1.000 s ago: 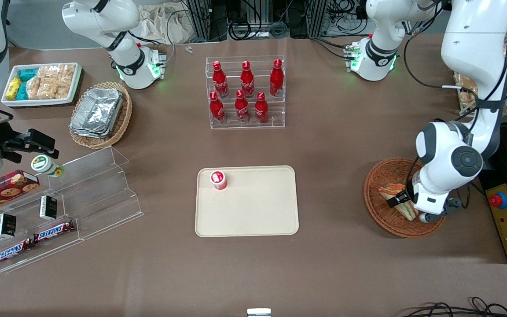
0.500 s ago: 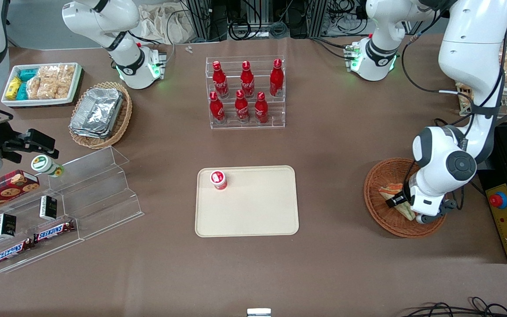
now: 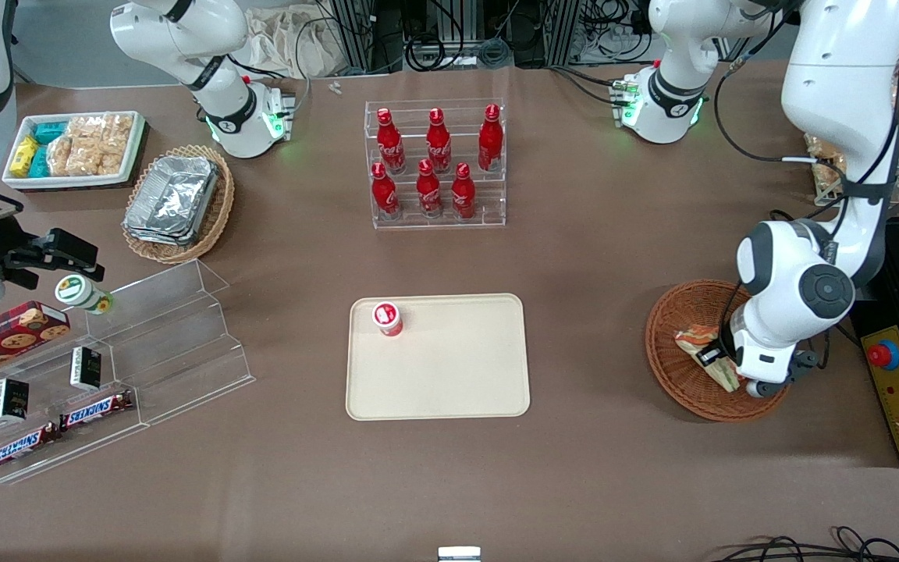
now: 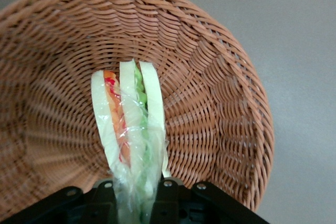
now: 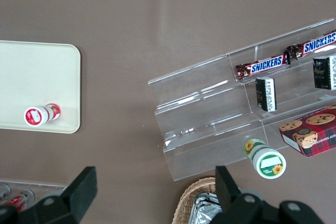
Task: Place sandwich from basket to tray
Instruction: 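Lift the sandwich and carry it over the cream tray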
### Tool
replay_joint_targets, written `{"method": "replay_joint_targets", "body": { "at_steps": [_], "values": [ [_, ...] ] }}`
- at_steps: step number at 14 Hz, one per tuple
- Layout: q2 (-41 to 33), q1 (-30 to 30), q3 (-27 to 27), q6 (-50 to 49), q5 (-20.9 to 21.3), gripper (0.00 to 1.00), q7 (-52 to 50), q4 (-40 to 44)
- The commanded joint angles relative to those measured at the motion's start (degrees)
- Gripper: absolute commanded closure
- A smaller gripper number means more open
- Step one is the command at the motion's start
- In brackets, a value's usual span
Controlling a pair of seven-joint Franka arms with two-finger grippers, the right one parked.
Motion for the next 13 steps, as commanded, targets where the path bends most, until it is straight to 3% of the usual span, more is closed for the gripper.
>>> {"method": "replay_joint_targets", "body": {
  "at_steps": [1,8,13],
  "values": [
    [-4.7,-0.1,-0.1,-10.5,0.0,0.94,-1.0,3.2],
    [-8.1,-0.8,-3.2,-42.4,-0.2,0.94,-0.9,24.5],
    [-9.0,-0.7,-11.8,-47.7,-1.0,0.94,-1.7,29.3]
  ]
}}
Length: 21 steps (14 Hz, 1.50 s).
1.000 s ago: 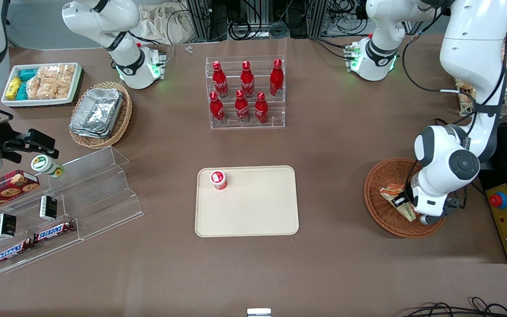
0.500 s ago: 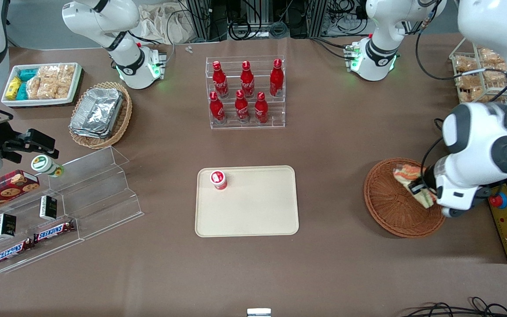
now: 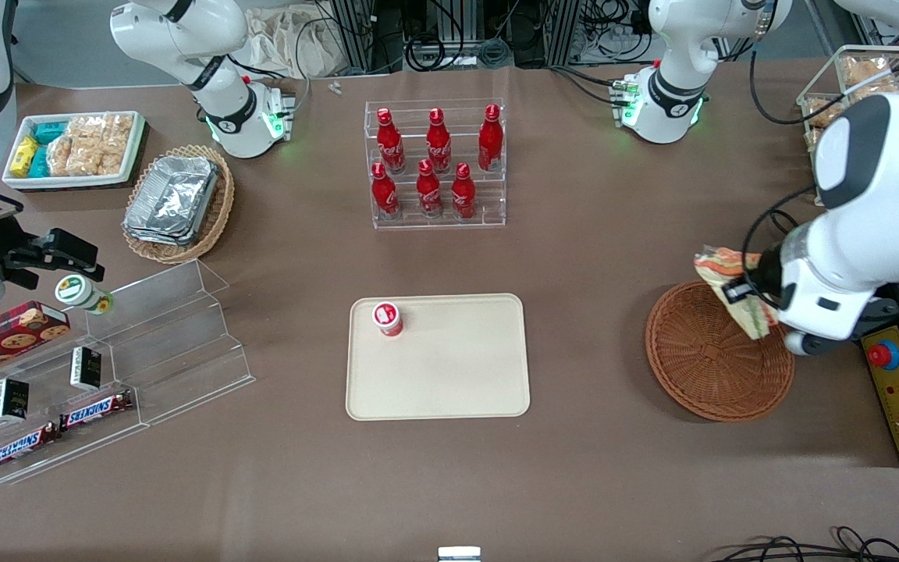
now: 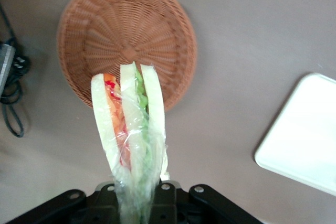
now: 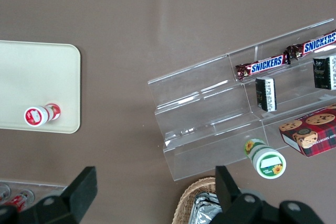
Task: Place sandwich from basket to tray
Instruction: 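Lift the sandwich and carry it over the cream tray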
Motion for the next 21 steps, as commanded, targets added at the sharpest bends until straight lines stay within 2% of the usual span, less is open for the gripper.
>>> {"method": "replay_joint_targets", "body": {
  "at_steps": [1,5,7,10,11,13,16,18,19,21],
  "values": [
    [0.6,-0.1,-4.3,-1.7,-0.6,0.93,-1.3,1.7],
    [3.0,-1.3,-10.3,-0.6,0.4,0.91,-0.8,1.2],
    [5.5,-5.2,-10.7,2.3,1.3,0.91,-1.1,1.3],
    [7.4,-12.7,-10.7,6.1,5.0,0.92,-0.8,1.3],
    [8.7,-14.0,-10.7,6.7,5.5,0.89,-0.8,1.7],
    [11.6,-15.4,-10.7,13.1,5.5,0.90,-0.2,1.6],
    [19.8,-18.9,-10.6,25.0,6.2,0.90,-0.5,1.7],
    [24.1,-20.1,-10.6,32.9,9.1,0.90,-1.0,1.5],
    [25.7,-20.3,-10.6,34.4,11.2,0.90,-1.3,1.5],
    [27.9,-20.2,-10.5,35.5,12.2,0.90,-1.2,1.7]
  ]
}}
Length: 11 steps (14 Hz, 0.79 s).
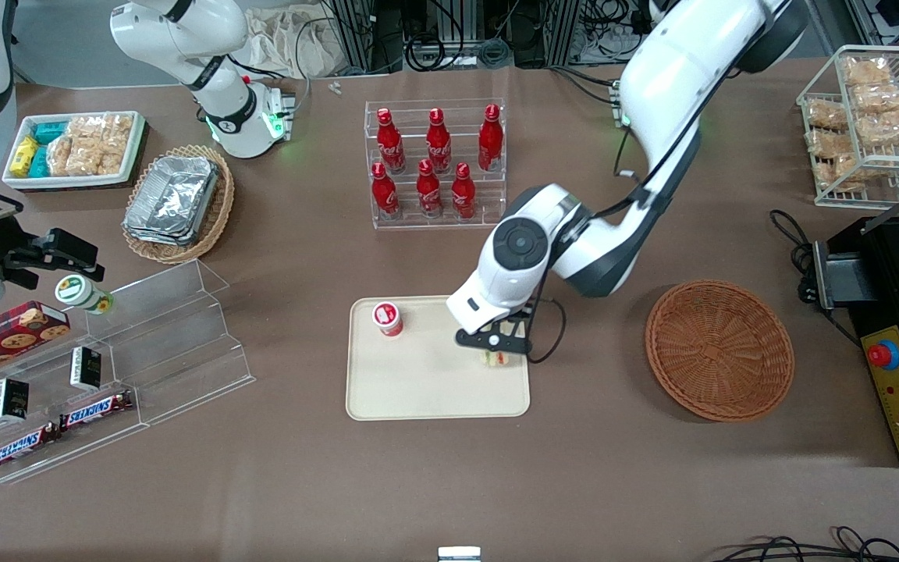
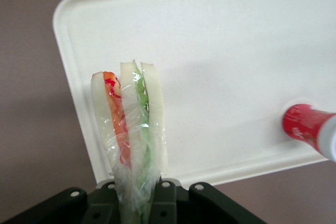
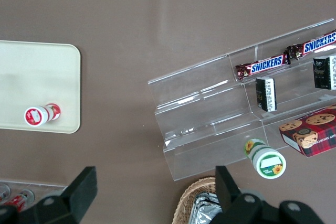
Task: Place sandwich from basket to tray
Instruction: 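Lower the sandwich onto the tray and open the left gripper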
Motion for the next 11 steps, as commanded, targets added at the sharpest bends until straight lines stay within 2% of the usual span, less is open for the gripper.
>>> {"method": "replay_joint_targets", "body": {
  "at_steps": [1,4,7,8,9,10,11],
  "values": [
    [2.9,-0.3,0.6,2.3,1.8,0.90,0.1,1.9],
    [4.1,0.1,0.9,3.9,2.0,0.88,0.6,1.8],
    [4.5,0.2,1.0,3.9,1.9,0.60,0.5,1.4],
    [5.0,0.1,2.0,3.9,1.9,0.54,0.6,1.4],
    [5.0,0.1,2.8,3.9,1.8,0.40,0.6,1.4],
    [4.9,0.1,2.9,3.9,1.8,0.14,0.5,1.5],
    [4.8,0.1,2.9,3.9,1.8,0.02,0.3,1.5]
  ]
}}
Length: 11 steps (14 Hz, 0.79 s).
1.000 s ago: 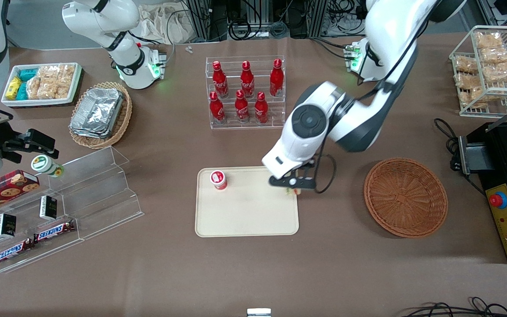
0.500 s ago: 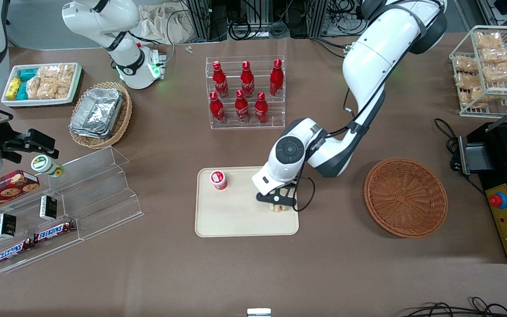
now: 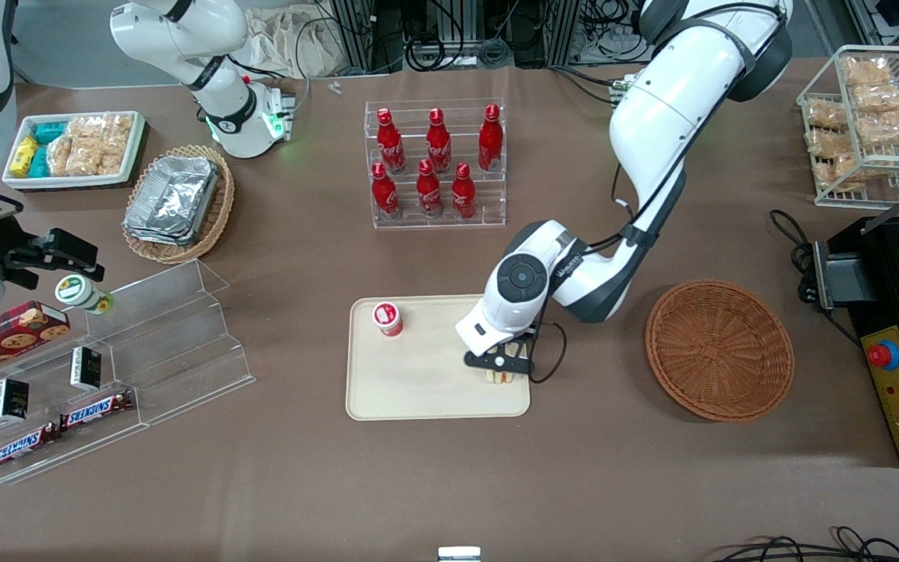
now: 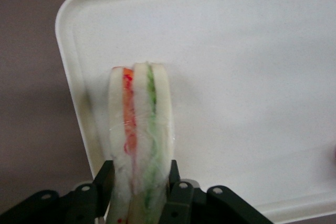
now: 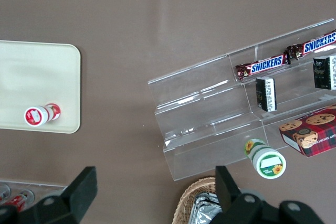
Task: Place sandwich from basket to tray
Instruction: 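Lower the sandwich onto the tray and open the left gripper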
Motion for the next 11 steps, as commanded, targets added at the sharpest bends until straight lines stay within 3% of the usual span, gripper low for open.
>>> {"method": "replay_joint_targets", "body": {
  "at_steps": [1,5,11],
  "values": [
    [0.2,-0.2,0.2,0.0,1.0,0.01,-0.4,1.0],
    [-4.6,0.3,0.2,-9.0,0.6,0.01,-0.2,1.3],
    [-20.1,5.8,0.1,-25.9,-0.1,0.01,7.4,1.4]
  ]
}}
